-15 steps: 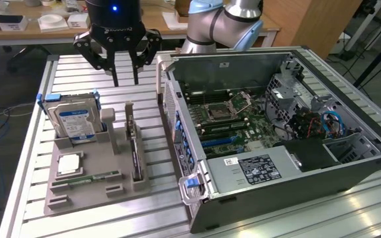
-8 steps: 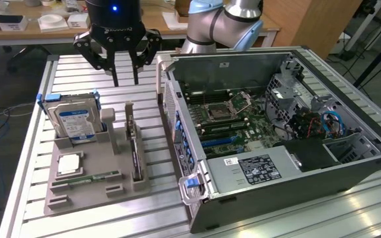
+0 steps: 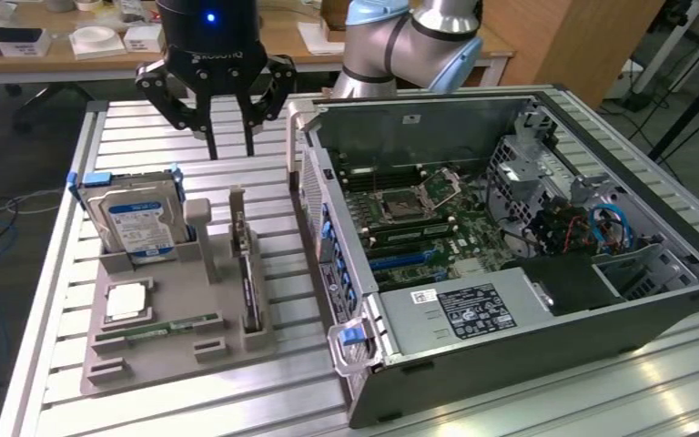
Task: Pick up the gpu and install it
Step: 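Pick up the gpu and move the gpu toward the slot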
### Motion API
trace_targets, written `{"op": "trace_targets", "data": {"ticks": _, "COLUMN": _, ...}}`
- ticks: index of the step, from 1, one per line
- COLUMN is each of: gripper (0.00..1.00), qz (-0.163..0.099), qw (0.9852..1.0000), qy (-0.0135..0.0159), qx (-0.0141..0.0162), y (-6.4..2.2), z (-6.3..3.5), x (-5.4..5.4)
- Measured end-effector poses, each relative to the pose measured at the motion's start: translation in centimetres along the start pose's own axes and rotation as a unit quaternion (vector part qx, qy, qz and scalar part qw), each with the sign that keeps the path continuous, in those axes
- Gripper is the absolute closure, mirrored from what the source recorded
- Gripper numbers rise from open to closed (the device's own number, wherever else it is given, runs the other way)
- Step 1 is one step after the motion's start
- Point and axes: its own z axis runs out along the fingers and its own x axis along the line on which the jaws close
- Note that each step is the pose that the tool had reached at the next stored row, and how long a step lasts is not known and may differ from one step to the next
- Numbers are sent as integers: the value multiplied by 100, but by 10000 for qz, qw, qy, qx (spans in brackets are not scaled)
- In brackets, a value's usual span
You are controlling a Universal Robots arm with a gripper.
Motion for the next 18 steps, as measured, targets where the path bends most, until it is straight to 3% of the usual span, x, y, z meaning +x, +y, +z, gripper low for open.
{"op": "trace_targets", "data": {"ticks": 10, "gripper": 57, "qz": 1, "qw": 10000, "qy": 0, "qx": 1, "y": -11, "z": 178, "x": 4}}
{"op": "trace_targets", "data": {"ticks": 18, "gripper": 57, "qz": 0, "qw": 10000, "qy": 0, "qx": 0, "y": -105, "z": 286, "x": 7}}
